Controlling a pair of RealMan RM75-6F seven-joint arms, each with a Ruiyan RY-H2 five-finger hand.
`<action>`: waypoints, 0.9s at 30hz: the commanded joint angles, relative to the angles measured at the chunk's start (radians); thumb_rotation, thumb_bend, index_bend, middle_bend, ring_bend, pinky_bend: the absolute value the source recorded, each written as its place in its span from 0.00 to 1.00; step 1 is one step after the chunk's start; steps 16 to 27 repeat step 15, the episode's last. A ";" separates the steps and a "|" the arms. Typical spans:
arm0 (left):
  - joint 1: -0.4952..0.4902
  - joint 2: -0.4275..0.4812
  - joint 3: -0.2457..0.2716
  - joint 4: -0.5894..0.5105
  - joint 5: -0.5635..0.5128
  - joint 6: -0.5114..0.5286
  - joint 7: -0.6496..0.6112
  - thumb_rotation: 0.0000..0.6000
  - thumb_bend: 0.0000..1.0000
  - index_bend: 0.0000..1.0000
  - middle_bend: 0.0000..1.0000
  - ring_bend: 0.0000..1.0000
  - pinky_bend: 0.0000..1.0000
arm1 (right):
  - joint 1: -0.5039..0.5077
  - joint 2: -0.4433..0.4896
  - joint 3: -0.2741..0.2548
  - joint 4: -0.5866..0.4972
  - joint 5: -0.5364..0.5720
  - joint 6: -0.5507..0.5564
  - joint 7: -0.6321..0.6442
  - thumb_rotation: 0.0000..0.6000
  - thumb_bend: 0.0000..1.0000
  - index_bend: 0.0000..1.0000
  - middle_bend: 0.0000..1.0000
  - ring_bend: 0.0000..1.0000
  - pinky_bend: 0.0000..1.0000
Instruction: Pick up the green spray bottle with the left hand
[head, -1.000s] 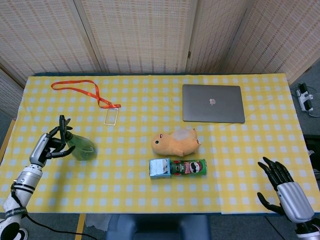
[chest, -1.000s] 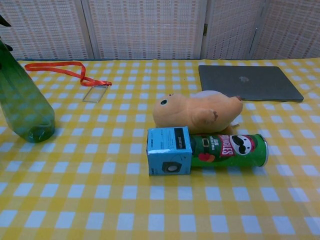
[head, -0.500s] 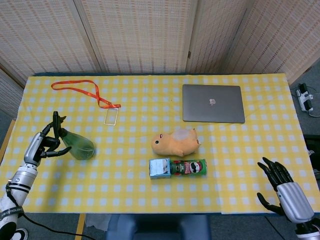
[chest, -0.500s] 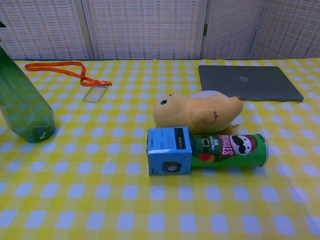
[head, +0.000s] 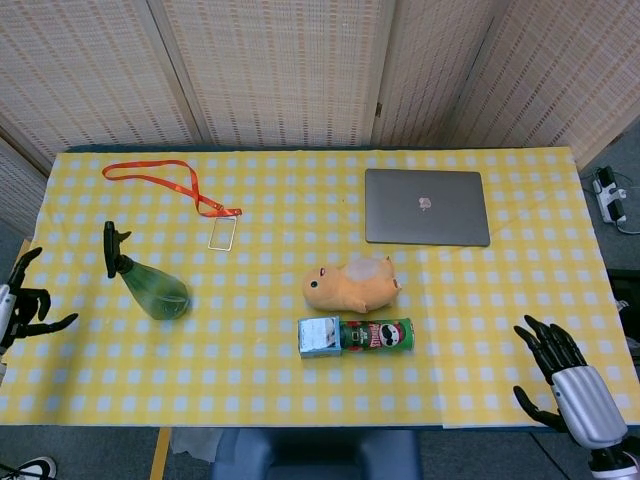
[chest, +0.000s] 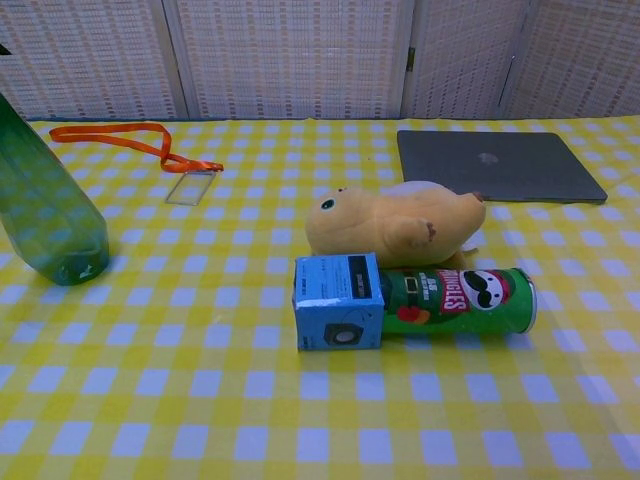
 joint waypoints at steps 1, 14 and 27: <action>0.117 -0.059 0.082 0.091 0.129 0.238 0.312 1.00 0.14 0.20 0.14 0.06 0.03 | 0.005 -0.003 -0.002 0.001 -0.003 -0.009 -0.007 1.00 0.41 0.00 0.00 0.00 0.00; 0.155 -0.046 0.133 -0.059 0.153 0.248 0.659 1.00 0.12 0.08 0.00 0.00 0.00 | -0.002 -0.020 0.009 -0.006 0.002 0.004 -0.060 1.00 0.41 0.00 0.00 0.00 0.00; 0.155 -0.047 0.132 -0.064 0.147 0.245 0.674 1.00 0.12 0.08 0.00 0.00 0.00 | 0.000 -0.019 0.009 -0.006 0.002 0.002 -0.056 1.00 0.41 0.00 0.00 0.00 0.00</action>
